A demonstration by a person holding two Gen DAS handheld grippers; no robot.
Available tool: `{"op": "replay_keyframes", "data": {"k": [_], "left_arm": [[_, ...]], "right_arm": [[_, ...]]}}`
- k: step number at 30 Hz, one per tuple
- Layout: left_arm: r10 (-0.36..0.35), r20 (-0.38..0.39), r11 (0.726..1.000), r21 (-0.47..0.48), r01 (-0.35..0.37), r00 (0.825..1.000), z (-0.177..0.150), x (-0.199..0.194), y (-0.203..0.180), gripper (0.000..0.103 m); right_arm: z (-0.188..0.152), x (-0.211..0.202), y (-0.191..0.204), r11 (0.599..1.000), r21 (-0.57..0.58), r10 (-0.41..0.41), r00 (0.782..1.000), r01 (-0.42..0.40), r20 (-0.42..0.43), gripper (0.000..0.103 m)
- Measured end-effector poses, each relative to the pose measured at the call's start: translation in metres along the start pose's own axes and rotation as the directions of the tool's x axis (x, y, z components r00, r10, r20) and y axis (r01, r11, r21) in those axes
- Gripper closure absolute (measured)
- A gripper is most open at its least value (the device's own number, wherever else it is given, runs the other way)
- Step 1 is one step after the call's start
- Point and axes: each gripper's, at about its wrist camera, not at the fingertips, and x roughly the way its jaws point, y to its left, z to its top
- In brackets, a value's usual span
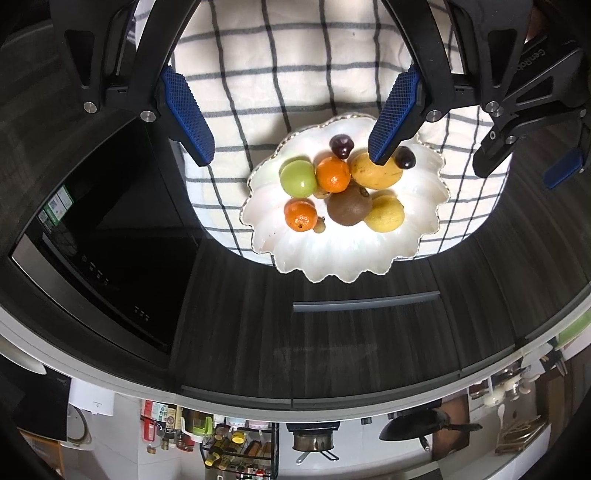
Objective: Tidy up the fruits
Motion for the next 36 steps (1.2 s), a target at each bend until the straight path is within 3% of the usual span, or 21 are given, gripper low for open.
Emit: {"op": "replay_keyframes", "data": {"k": [18,36], "left_arm": [[0.021,0.032,0.999,-0.039,-0.020,0.999,-0.020,-0.051,0.010,0.000],[0.028,0.081,0.998,-0.060,-0.023,0.996,-0.035,-0.113,0.020,0.000]], "right_arm": [[-0.018,-0.047,-0.006,1.000,0.008,-0.024,0.999,0.024,0.037,0.017],[-0.044,-0.104,-0.010,1.000,0.029,-0.001,0.996,-0.002,0.088,0.017]]}}
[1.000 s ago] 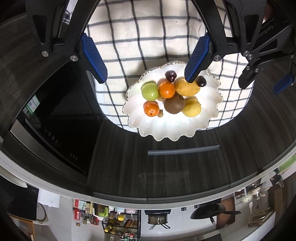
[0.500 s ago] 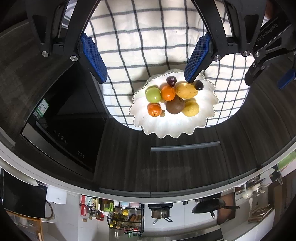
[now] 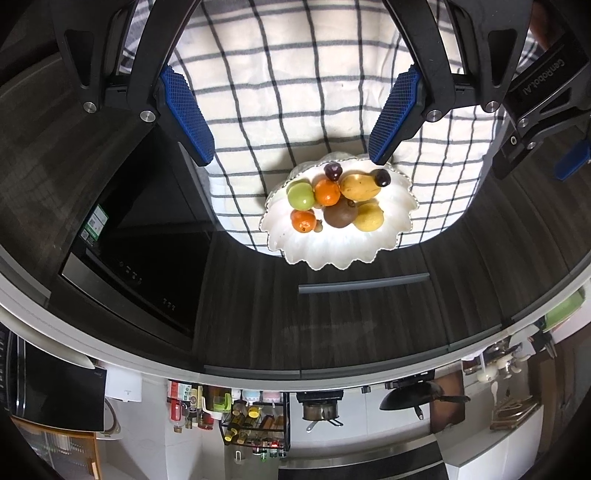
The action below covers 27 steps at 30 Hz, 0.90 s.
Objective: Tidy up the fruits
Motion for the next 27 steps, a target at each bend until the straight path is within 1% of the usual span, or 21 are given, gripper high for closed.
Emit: {"op": "replay_keyframes", "data": {"k": [9,17,27], "left_arm": [[0.001,-0.004,1.000,-0.010,-0.001,1.000,-0.015,-0.026,0.007,0.000],[0.007,0.003,1.000,-0.016,-0.007,1.000,-0.023,-0.038,0.014,0.000],[0.015,0.008,1.000,-0.022,-0.014,1.000,-0.026,-0.042,0.018,0.000]], "right_arm": [[-0.011,-0.026,0.000,1.000,-0.005,0.012,1.000,-0.012,0.026,0.017],[-0.021,-0.041,0.006,1.000,-0.016,0.015,0.999,-0.014,0.041,0.017],[-0.024,-0.042,0.008,1.000,-0.027,0.002,0.999,0.000,0.048,0.017]]}}
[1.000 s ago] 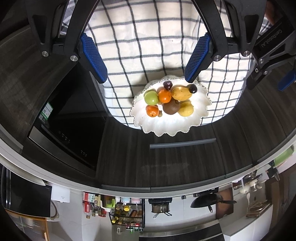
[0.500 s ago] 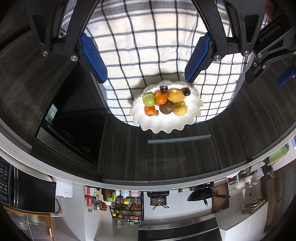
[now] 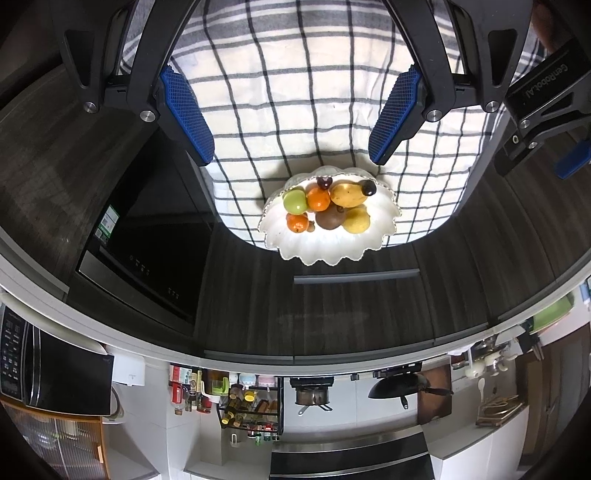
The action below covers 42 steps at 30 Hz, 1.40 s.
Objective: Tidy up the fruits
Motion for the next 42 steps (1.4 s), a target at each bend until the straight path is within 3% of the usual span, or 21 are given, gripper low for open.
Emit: {"op": "replay_keyframes", "data": {"k": [42], "left_arm": [[-0.008,-0.003,1.000,0.008,0.008,1.000,0.0014,0.0021,-0.0023,0.000]], "right_arm": [[0.0014,-0.0009,-0.0062,1.000,0.005,-0.003,1.000,0.003,0.000,0.016]]}}
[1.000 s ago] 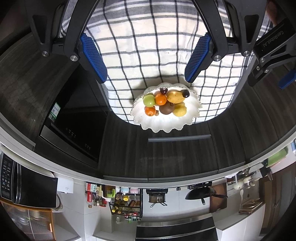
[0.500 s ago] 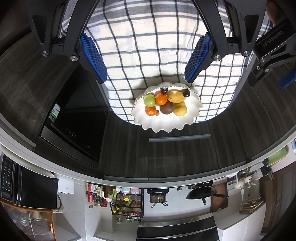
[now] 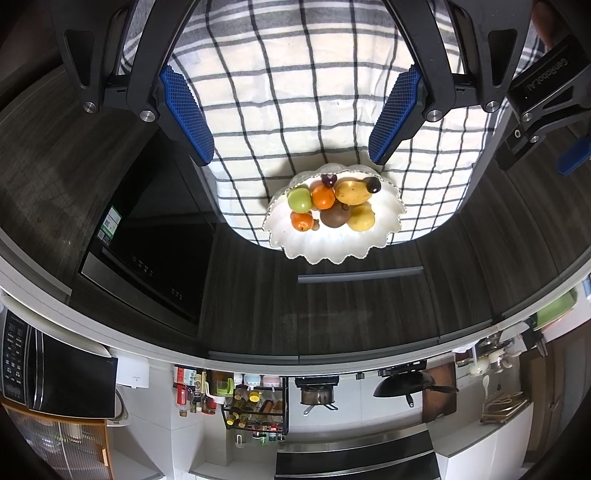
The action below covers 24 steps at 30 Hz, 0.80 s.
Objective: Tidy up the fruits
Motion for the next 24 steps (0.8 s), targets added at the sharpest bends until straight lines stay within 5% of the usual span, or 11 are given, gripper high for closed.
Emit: {"op": "replay_keyframes", "data": {"k": [24], "left_arm": [[-0.027,-0.015,1.000,0.006,0.027,1.000,-0.0001,0.0005,0.0004,0.000]], "right_arm": [[0.0006,0.0008,-0.0008,1.000,0.003,0.000,1.000,0.000,-0.001,0.016]]}}
